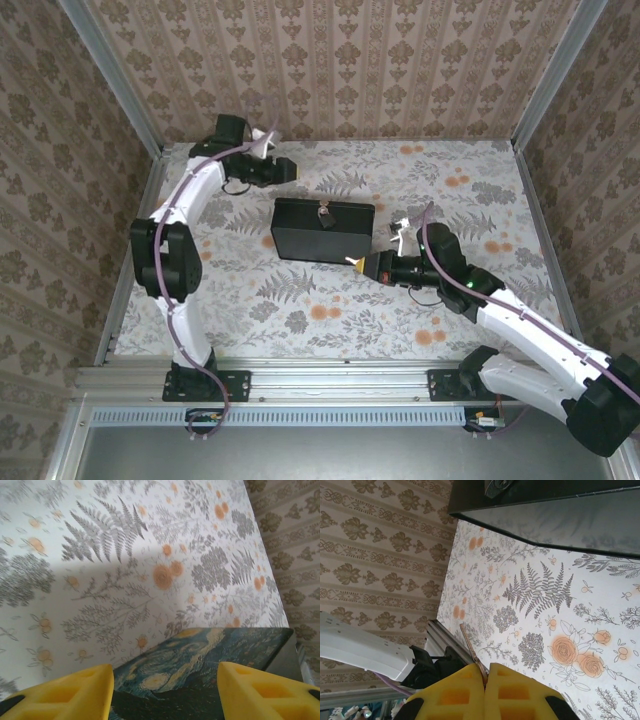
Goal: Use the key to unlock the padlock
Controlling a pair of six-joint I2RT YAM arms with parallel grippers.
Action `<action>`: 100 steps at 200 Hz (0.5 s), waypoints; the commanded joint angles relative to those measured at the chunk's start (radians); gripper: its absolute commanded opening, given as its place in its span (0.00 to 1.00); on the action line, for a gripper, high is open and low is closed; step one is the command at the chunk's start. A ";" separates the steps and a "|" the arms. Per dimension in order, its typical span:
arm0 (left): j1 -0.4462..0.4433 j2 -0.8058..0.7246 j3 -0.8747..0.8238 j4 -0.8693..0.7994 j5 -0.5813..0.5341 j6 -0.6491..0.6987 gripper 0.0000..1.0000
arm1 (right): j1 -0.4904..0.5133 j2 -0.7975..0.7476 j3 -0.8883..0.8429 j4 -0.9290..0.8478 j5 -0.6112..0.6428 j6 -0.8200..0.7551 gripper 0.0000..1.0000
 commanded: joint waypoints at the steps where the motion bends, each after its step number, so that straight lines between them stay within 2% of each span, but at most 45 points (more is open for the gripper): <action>1: -0.038 -0.045 -0.042 0.081 0.105 -0.005 0.58 | 0.006 0.002 -0.019 0.029 0.031 0.016 0.04; 45: -0.078 -0.164 -0.225 0.162 0.121 -0.080 0.58 | 0.002 0.003 -0.026 0.026 0.032 -0.002 0.04; 100: -0.139 -0.313 -0.372 0.159 0.084 -0.145 0.59 | -0.019 0.006 -0.021 0.022 0.010 -0.026 0.04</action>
